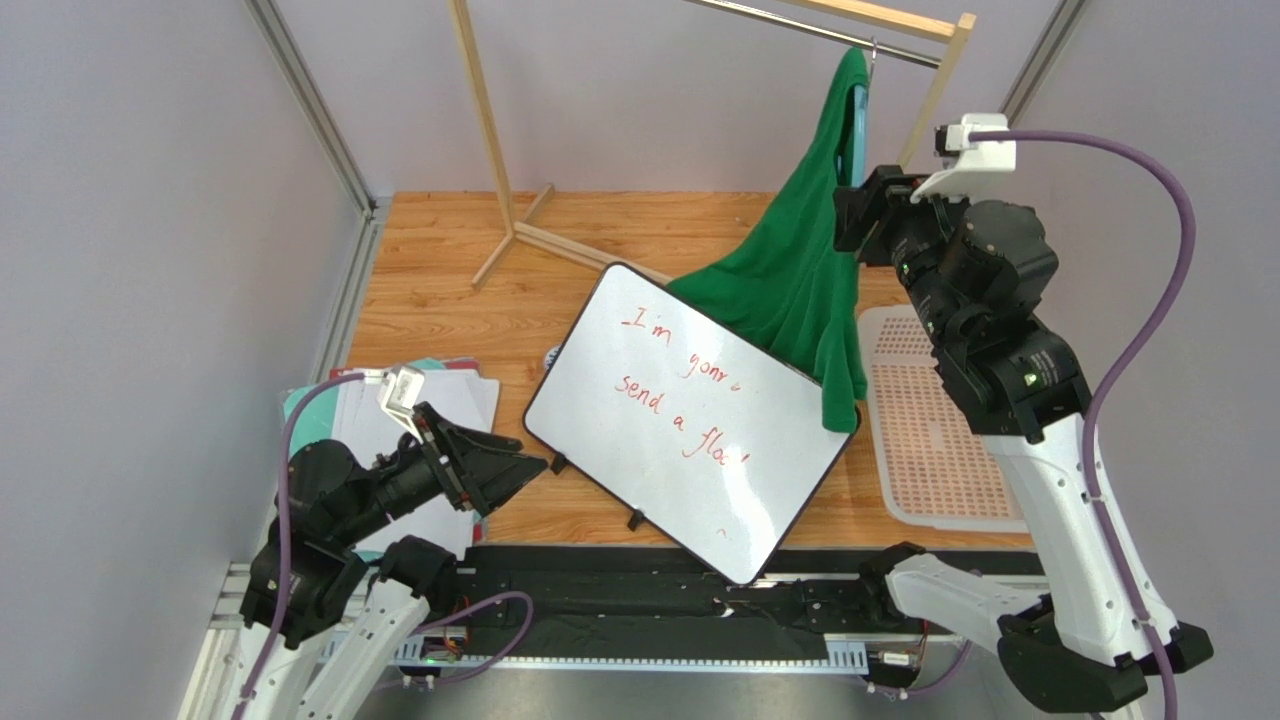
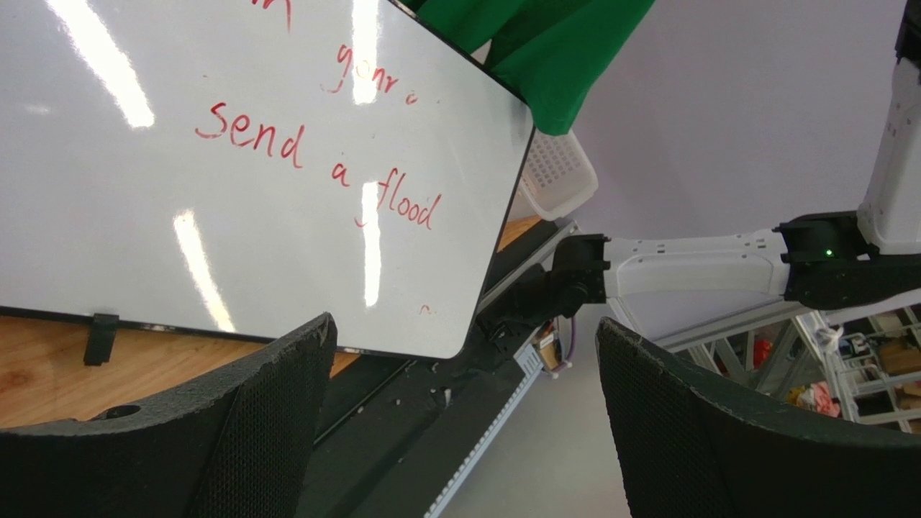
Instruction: Remove the t-shirt from the hanger
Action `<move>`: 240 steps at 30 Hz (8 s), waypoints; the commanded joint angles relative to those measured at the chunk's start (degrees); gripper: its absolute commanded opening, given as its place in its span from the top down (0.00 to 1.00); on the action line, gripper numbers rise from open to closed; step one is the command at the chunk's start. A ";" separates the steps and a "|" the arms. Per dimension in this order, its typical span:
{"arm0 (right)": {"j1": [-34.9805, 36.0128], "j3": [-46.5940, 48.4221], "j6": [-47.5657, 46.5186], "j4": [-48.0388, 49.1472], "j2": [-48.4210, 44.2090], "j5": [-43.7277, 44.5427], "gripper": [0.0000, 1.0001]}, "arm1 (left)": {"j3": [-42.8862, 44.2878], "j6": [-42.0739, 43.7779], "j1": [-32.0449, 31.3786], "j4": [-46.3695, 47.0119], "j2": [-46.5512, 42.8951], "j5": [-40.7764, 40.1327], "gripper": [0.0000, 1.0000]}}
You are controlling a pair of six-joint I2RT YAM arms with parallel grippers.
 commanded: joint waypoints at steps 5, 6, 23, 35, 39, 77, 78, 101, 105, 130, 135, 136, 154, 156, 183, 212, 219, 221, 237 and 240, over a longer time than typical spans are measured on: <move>-0.06 11.94 -3.29 -9.33 7.77 0.88 0.43 | 0.22 -1.39 0.33 2.07 0.22 1.69 0.07; -0.06 13.42 -3.38 -9.42 8.56 0.97 0.45 | 0.30 -1.39 0.33 2.15 0.30 1.69 0.07; -0.06 16.61 2.16 -7.93 13.84 4.39 0.83 | 1.09 -0.68 0.25 0.40 -0.66 1.51 0.07; -0.06 0.89 4.36 12.62 7.08 3.08 1.00 | 1.62 -0.95 0.33 -0.04 -1.10 1.43 0.07; -0.23 -8.34 2.95 27.19 3.21 1.94 1.00 | 1.80 -0.95 0.25 -0.22 -1.19 1.34 0.07; -0.32 -29.98 -5.22 66.25 0.75 -4.04 1.00 | 1.97 0.37 0.25 0.75 2.15 0.90 0.07; -0.32 -30.24 -5.22 66.87 0.66 -4.65 1.00 | 2.06 0.28 0.25 0.92 2.15 1.07 0.07; -0.50 -33.67 -4.87 63.63 -6.81 -9.84 1.00 | 2.06 -0.42 0.25 1.45 2.68 1.25 0.07; -0.41 -34.55 -6.88 60.11 -8.22 -13.61 1.00 | 2.24 -0.51 0.25 1.72 2.68 1.34 0.07; 1.08 -12.41 -25.87 41.31 12.07 -38.67 1.00 | 7.51 3.18 0.25 -1.10 3.03 -11.66 0.13; 5.21 -3.46 -29.91 36.29 19.98 -39.11 1.00 | 10.41 5.99 0.25 -0.75 6.09 -15.88 0.13; 5.91 -2.22 -29.92 36.20 22.69 -39.20 1.00 | 11.02 6.26 0.25 -0.48 6.80 -16.41 0.14; 16.46 25.21 -15.69 29.69 45.13 -43.93 1.00 | 41.50 21.20 0.25 0.67 31.49 -34.43 0.18; 16.55 25.22 -13.49 29.61 45.31 -44.56 1.00 | 43.01 21.82 0.33 0.31 34.13 -35.14 0.18; 19.89 23.72 -11.02 26.71 44.43 -47.29 1.00 | 51.55 3.10 4.99 8.04 48.90 -32.42 0.34; 23.41 23.29 -18.14 25.74 41.97 -42.99 1.00 | 50.32 8.20 6.66 11.99 51.28 -35.31 1.00; 23.49 17.05 -19.98 28.55 37.40 -30.43 0.47 | 48.56 1.36 6.75 21.66 53.21 -30.83 1.00; 23.67 13.45 -20.78 28.90 35.82 -27.96 0.36 | 48.99 -0.59 6.75 23.16 53.83 -31.97 1.00; 23.06 -4.75 -28.08 35.05 26.67 -8.28 0.07 | 55.15 -7.98 6.75 34.50 58.49 -34.44 1.00; 22.53 -3.62 -27.72 36.81 29.04 -5.46 0.13 | 55.06 -4.21 6.75 34.59 57.18 -35.13 1.00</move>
